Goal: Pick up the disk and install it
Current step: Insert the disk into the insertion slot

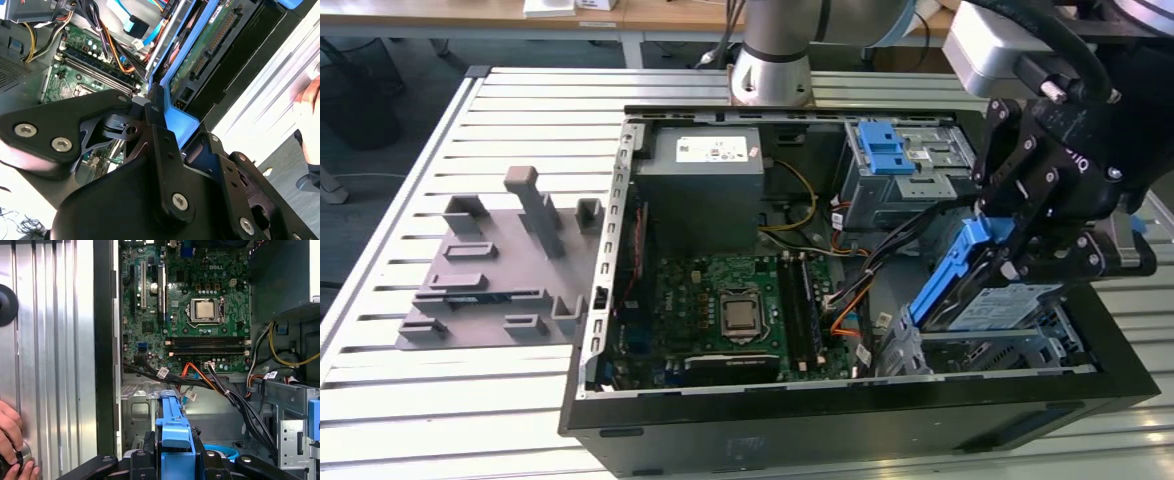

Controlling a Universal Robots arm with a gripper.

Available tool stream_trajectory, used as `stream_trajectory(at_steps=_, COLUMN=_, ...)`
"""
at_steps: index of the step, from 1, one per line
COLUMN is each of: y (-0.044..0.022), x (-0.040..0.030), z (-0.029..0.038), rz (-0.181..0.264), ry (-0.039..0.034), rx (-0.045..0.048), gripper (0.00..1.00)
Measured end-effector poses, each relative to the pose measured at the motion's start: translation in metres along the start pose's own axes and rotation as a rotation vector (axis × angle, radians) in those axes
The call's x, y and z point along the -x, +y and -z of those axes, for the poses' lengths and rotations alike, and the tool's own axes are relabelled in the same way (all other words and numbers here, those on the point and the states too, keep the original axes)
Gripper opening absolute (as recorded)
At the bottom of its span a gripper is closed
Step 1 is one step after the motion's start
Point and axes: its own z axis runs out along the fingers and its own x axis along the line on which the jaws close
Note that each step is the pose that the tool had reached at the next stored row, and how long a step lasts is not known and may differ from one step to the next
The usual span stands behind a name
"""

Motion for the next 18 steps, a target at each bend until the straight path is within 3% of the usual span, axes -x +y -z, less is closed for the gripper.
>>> stream_trajectory(at_steps=18, y=0.0000, x=-0.0009, z=-0.0268, rz=0.000, ry=-0.0001, rx=0.0001, gripper=0.36)
